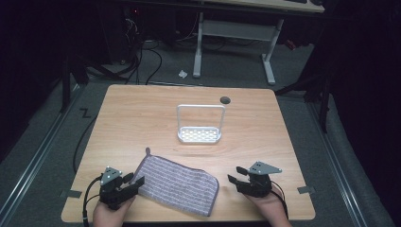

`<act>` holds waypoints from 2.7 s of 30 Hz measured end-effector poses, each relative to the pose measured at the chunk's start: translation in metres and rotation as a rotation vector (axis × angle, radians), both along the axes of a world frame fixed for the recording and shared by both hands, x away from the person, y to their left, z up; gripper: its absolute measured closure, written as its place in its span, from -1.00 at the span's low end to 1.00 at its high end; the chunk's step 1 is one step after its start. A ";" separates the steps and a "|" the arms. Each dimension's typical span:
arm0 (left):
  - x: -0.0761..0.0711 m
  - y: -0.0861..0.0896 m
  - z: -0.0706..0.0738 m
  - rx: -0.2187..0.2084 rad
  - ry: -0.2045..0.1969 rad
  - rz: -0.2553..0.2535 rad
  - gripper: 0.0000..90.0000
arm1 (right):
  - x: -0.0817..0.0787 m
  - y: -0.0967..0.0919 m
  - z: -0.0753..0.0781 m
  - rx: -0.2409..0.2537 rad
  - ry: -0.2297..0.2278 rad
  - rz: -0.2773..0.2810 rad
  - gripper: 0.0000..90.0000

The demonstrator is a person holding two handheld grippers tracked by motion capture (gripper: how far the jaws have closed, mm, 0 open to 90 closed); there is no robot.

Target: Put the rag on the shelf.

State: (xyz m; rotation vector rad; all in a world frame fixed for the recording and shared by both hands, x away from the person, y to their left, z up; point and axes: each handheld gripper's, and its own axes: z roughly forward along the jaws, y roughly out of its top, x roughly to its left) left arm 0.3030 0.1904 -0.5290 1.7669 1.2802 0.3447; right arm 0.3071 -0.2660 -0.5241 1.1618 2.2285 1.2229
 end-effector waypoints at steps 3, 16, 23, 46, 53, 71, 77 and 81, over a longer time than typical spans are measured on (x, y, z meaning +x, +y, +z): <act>0.005 -0.004 -0.002 0.012 0.007 -0.013 0.04 | -0.004 -0.002 0.001 -0.005 -0.008 -0.010 0.07; -0.014 -0.019 -0.003 0.032 0.069 -0.174 0.94 | -0.004 0.018 -0.004 -0.040 0.028 0.058 0.67; -0.009 -0.022 -0.005 0.126 0.042 -0.132 0.93 | 0.003 0.046 0.004 -0.077 -0.006 0.124 0.95; -0.008 -0.005 0.006 0.027 0.006 -0.084 0.64 | -0.006 0.088 0.011 -0.073 -0.020 0.226 0.85; 0.005 -0.013 -0.006 0.104 0.041 -0.091 0.64 | 0.029 0.127 0.001 -0.147 0.021 0.253 0.93; 0.022 -0.049 0.002 -0.033 0.055 -0.202 0.32 | -0.010 0.107 0.007 -0.064 -0.020 0.197 0.81; 0.027 -0.050 -0.009 0.059 0.065 -0.225 0.68 | 0.052 0.146 -0.003 -0.108 0.026 0.185 0.82; 0.031 -0.058 -0.010 0.077 0.048 -0.232 0.72 | 0.050 0.150 -0.012 -0.153 0.031 0.201 0.83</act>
